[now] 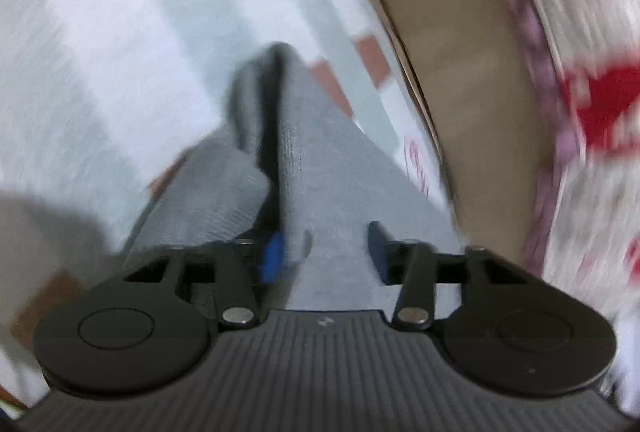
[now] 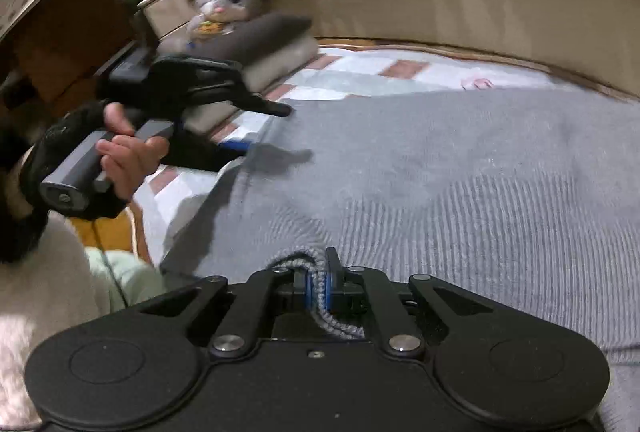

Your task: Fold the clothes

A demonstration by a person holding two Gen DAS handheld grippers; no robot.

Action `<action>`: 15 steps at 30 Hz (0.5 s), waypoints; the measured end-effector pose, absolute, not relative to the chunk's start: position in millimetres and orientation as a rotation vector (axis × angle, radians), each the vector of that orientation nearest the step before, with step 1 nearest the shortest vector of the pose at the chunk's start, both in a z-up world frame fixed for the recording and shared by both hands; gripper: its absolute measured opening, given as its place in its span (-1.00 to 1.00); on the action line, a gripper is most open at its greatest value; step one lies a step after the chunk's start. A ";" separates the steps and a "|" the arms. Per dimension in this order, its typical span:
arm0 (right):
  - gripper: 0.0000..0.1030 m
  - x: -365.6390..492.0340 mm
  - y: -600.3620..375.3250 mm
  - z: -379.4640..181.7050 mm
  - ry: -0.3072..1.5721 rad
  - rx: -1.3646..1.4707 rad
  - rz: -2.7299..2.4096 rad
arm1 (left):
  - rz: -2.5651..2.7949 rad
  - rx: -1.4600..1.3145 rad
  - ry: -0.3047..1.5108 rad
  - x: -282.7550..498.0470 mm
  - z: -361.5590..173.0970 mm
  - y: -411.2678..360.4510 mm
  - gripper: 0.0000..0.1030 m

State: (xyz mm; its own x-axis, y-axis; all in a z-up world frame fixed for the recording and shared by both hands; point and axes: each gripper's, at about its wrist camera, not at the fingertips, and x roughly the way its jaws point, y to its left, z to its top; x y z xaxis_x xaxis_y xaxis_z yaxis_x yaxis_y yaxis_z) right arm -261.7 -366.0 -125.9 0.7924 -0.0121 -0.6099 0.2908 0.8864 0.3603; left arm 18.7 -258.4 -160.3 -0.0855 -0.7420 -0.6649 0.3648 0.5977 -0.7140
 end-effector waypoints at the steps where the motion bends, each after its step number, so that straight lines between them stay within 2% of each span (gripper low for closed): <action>1: -0.83 -262.8 -365.7 -121.8 0.629 0.467 -0.161 | -0.980 -0.290 1.348 12.1 -153.7 -263.3 -0.90; 5: -0.82 -275.5 -355.9 -103.3 0.640 0.482 -0.131 | -1.031 -0.253 1.211 3.0 -112.8 -248.7 -0.90; 9: -0.82 -288.1 -337.7 -95.7 0.659 0.483 -0.058 | -1.012 -0.189 1.151 -1.6 -92.7 -229.0 -0.90; 12: -0.82 -275.5 -326.3 -112.2 0.765 0.435 -0.080 | -0.924 0.048 1.205 -10.1 -115.3 -243.3 -0.88; 15: -0.72 -262.1 -320.2 -128.4 0.876 0.401 -0.112 | -0.872 0.236 1.208 -21.3 -132.9 -260.4 -0.85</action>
State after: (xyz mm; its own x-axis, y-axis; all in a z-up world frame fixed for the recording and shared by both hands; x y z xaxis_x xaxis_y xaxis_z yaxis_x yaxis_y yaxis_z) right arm -262.1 -320.2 -128.4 0.6394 0.0668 -0.7659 0.2581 0.9198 0.2957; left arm -21.3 -260.4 -132.9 0.0855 -0.4594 -0.8841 0.6948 0.6635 -0.2776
